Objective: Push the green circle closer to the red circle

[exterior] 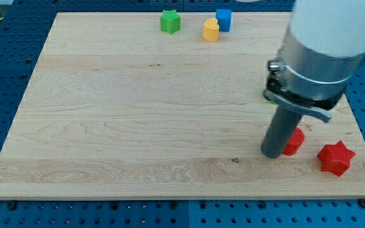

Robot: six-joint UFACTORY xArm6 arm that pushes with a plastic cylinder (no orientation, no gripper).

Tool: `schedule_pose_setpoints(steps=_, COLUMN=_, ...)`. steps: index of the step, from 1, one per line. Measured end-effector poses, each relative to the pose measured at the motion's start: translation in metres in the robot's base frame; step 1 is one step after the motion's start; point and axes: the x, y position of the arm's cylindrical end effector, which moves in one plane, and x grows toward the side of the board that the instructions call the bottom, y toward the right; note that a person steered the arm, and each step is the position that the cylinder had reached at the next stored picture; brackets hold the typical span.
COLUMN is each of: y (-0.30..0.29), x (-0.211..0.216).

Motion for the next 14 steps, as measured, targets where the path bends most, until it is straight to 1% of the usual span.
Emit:
schedule_pose_setpoints(steps=1, y=0.004, x=0.000)
schedule_pose_setpoints(steps=2, y=-0.021, x=-0.008)
schedule_pose_setpoints(steps=3, y=-0.048, x=-0.059)
schedule_pose_setpoints(steps=4, y=-0.048, x=-0.127)
schedule_pose_setpoints(steps=5, y=-0.014, x=-0.178)
schedule_pose_setpoints(steps=6, y=0.035, x=-0.189)
schedule_pose_setpoints(steps=8, y=0.032, x=-0.185)
schedule_pose_setpoints(steps=9, y=0.033, x=-0.165)
schedule_pose_setpoints(steps=11, y=0.033, x=-0.097)
schedule_pose_setpoints(steps=12, y=0.033, x=-0.081)
schedule_pose_setpoints(steps=13, y=0.033, x=-0.079)
schedule_pose_setpoints(steps=14, y=0.021, x=-0.080)
